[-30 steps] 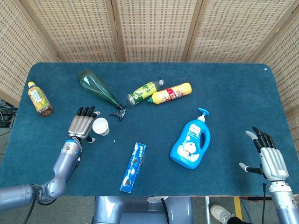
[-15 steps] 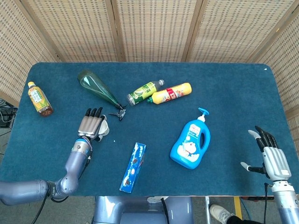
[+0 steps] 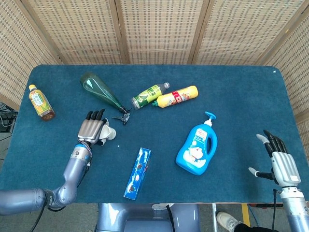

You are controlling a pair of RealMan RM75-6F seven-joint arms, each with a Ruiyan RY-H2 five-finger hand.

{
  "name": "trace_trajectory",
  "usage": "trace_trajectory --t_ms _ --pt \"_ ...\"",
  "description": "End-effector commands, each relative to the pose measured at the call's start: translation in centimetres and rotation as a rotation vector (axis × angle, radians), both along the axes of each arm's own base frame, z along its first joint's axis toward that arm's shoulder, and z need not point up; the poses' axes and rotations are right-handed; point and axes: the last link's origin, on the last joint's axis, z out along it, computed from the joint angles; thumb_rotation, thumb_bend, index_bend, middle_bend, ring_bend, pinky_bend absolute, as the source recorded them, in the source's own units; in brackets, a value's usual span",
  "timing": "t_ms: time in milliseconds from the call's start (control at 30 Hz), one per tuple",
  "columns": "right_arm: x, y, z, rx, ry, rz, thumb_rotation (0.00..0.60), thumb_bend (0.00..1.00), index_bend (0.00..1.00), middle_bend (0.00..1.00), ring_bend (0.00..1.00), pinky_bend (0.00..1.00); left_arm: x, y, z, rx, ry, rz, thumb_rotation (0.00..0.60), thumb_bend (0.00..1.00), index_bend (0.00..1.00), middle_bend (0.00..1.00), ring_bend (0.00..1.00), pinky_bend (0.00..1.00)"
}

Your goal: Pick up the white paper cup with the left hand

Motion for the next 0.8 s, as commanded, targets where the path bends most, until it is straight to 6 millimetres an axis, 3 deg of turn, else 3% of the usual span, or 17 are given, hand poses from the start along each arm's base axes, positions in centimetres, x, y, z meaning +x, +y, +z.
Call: trace_trajectory --t_ms 33,233,433,800 --pt "0.0 0.0 -0.1 0.001 0.002 0.0 0.6 0.09 0.0 0.0 0.0 0.0 -0.2 -1.1 0.4 0.027 -0.136 -0.02 0.6 0.29 0.32 0.0 0.0 0.0" --pt "0.1 0.1 -0.3 0.007 0.012 0.004 0.6 0.09 0.0 0.0 0.0 0.0 -3.1 -3.0 -1.1 0.074 -0.305 -0.051 0.6 0.29 0.35 0.0 0.0 0.0" --pt "0.3 0.1 -0.9 0.019 0.031 0.008 0.6 0.09 0.0 0.0 0.0 0.0 -5.7 -3.2 -2.6 0.038 -0.456 0.023 0.6 0.29 0.36 0.0 0.0 0.0" --pt "0.2 0.1 -1.3 0.033 0.039 0.005 0.6 0.09 0.0 0.0 0.0 0.0 -8.4 -2.8 -3.3 -0.027 -0.416 0.029 0.6 0.29 0.38 0.0 0.0 0.0"
